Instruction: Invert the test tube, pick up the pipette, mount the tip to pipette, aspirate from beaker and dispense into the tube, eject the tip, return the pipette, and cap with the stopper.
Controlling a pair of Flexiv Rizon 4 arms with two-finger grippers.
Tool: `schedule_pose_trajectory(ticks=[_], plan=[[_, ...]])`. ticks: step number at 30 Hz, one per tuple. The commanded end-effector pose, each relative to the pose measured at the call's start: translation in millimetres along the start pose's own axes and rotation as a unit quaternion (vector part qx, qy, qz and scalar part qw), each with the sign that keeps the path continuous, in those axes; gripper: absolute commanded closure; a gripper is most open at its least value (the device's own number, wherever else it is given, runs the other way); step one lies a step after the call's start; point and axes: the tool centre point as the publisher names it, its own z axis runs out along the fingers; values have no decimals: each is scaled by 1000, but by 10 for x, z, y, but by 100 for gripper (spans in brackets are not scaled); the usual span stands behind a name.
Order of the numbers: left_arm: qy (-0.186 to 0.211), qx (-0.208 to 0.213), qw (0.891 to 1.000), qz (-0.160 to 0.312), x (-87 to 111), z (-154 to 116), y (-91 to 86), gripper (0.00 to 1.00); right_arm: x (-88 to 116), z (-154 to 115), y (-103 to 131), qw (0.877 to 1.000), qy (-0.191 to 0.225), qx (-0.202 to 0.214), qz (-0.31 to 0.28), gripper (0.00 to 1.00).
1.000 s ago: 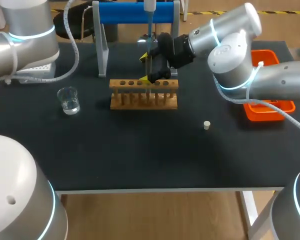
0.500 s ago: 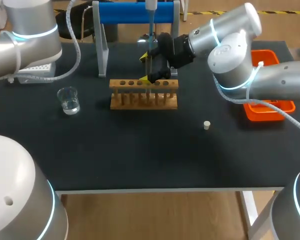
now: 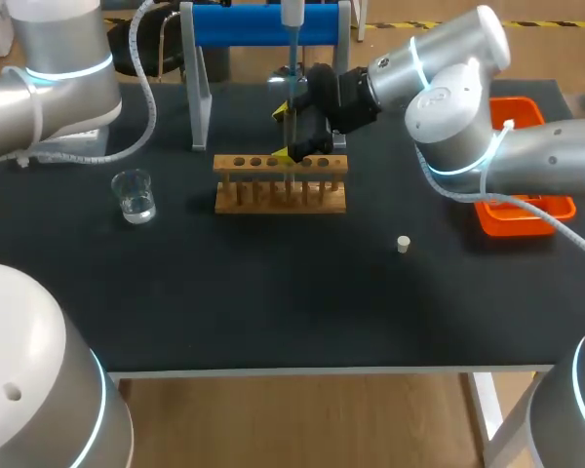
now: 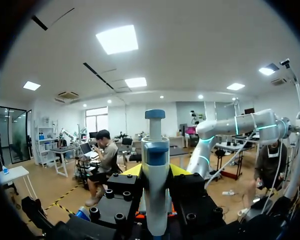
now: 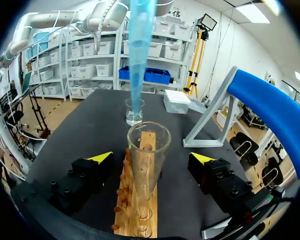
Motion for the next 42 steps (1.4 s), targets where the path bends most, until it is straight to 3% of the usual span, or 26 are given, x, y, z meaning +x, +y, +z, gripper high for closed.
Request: schedule_pose_trajectory(ticks=[1, 22, 34, 42], plan=[[0, 5, 1000, 0, -16, -6, 52, 100, -7, -10, 5, 1000, 2, 2, 0, 0], [-9, 18, 1000, -11, -33, -62, 226, 100, -7, -10, 5, 1000, 2, 2, 0, 0], [-10, 14, 1000, 5, -14, -77, 66, 100, -7, -10, 5, 1000, 2, 2, 0, 0], [-12, 12, 1000, 8, -33, -76, 59, 100, -7, -10, 5, 1000, 2, 2, 0, 0]])
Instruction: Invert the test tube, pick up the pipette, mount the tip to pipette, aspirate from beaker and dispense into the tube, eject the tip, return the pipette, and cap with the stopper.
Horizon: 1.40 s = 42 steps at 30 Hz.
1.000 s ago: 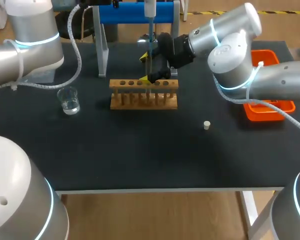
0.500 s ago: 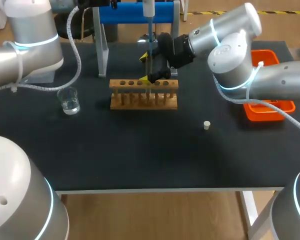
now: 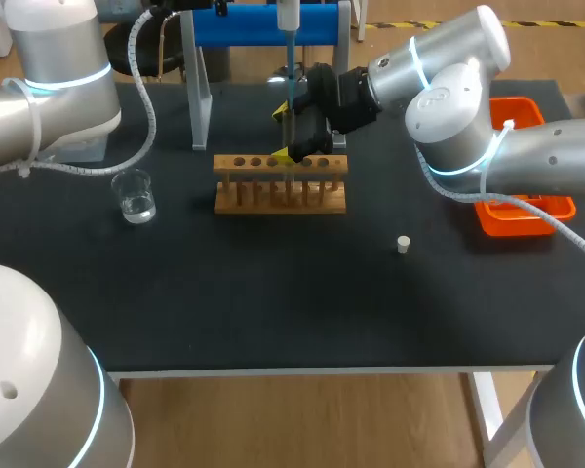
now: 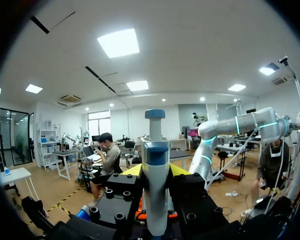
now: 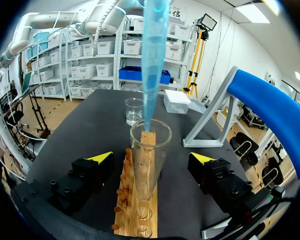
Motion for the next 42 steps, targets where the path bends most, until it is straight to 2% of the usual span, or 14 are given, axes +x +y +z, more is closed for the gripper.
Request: schedule_pose_trajectory(ticks=[1, 42], plan=[[-1, -1, 1000, 0, -11, 0, 0, 100, -7, -10, 5, 1000, 2, 2, 0, 0], [-1, 7, 1000, -14, -31, -28, 303, 100, -7, -10, 5, 1000, 2, 2, 0, 0]])
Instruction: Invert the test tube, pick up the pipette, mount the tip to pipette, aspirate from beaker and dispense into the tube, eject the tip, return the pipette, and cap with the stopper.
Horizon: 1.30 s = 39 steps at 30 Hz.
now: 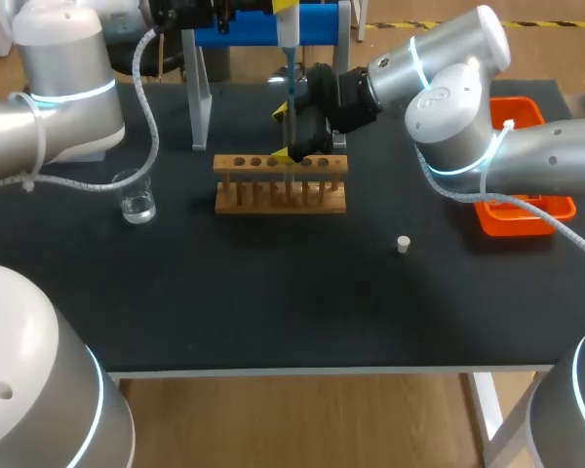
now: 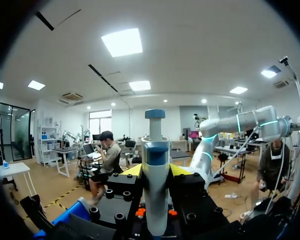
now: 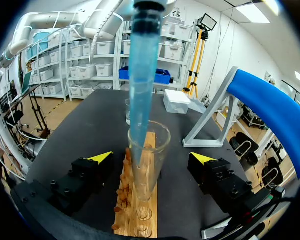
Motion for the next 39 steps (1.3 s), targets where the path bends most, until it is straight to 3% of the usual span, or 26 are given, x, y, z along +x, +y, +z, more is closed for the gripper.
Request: schedule_pose_trajectory(ticks=[1, 23, 39], plan=[[4, 0, 1000, 1, -14, -2, 19, 100, -7, -10, 5, 1000, 2, 2, 0, 0], [-1, -11, 1000, 11, -36, -63, 24, 100, -7, -10, 5, 1000, 2, 2, 0, 0], [11, -2, 1000, 19, -82, 55, 40, 100, -7, -10, 5, 1000, 2, 2, 0, 0]])
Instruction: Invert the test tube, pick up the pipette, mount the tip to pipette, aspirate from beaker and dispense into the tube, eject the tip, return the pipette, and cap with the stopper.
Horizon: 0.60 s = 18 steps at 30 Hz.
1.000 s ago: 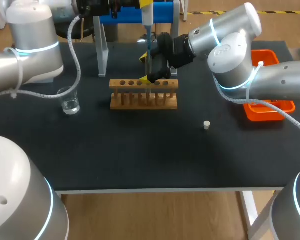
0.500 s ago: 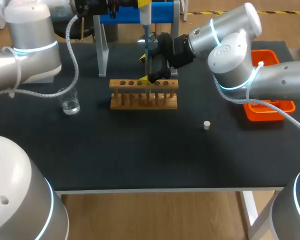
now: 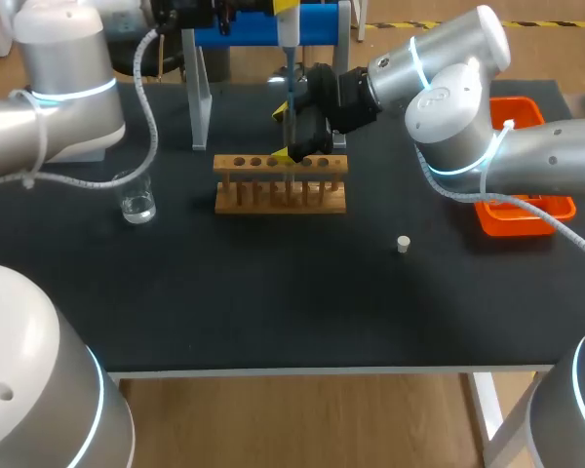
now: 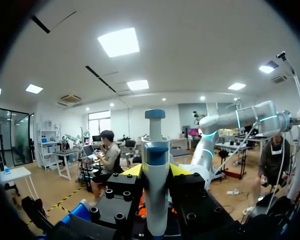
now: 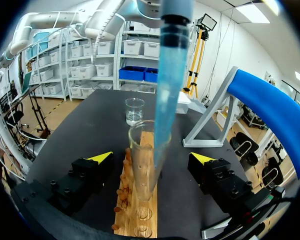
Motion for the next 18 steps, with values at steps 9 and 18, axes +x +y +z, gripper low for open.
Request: schedule_pose_trajectory(ticks=[9, 18], plan=[[8, 3, 1000, -4, -1, 44, 54, 100, -7, -10, 5, 1000, 2, 2, 0, 0], [6, 1, 1000, -4, 39, 23, 67, 100, -7, -10, 5, 1000, 2, 2, 0, 0]])
